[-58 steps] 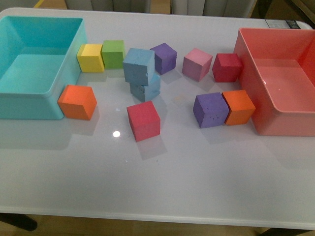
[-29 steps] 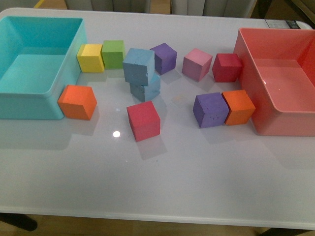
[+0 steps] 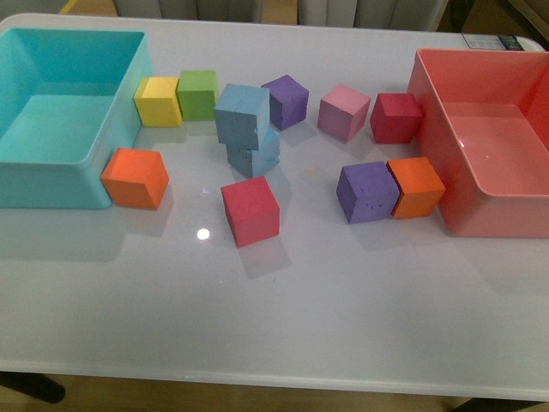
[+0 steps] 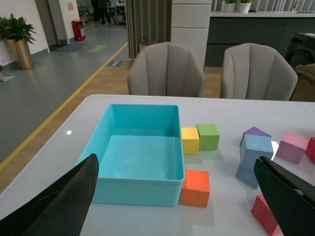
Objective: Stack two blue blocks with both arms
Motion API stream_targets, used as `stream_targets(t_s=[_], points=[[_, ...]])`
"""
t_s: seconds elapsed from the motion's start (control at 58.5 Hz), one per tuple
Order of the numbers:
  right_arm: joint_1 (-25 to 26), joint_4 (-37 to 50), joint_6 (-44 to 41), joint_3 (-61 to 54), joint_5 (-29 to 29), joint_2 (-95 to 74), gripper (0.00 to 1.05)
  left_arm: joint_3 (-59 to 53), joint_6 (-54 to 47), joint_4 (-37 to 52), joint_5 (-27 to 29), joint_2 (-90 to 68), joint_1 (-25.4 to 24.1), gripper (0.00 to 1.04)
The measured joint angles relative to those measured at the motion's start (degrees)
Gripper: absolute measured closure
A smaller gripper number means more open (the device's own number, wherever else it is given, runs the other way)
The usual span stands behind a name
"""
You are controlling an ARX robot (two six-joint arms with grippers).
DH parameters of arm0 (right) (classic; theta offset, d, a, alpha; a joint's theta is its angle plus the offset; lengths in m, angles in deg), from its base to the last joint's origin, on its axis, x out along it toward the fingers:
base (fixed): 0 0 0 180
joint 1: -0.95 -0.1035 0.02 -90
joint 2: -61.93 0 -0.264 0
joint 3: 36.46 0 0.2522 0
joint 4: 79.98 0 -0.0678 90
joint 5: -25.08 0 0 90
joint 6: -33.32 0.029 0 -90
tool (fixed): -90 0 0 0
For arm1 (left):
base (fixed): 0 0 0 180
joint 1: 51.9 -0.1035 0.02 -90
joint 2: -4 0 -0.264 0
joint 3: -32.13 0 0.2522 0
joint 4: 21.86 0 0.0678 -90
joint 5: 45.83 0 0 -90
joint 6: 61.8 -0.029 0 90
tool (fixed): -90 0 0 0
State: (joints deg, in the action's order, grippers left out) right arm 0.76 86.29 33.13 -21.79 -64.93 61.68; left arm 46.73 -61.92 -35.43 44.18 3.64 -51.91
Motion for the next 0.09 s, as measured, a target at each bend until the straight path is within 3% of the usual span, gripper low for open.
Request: stream_targets(t_s=[0.086], points=[[0.0, 0.0, 0.0, 0.0, 0.02, 0.0, 0.09, 0.0, 0.0, 0.0, 0.0, 0.0, 0.0, 0.09]])
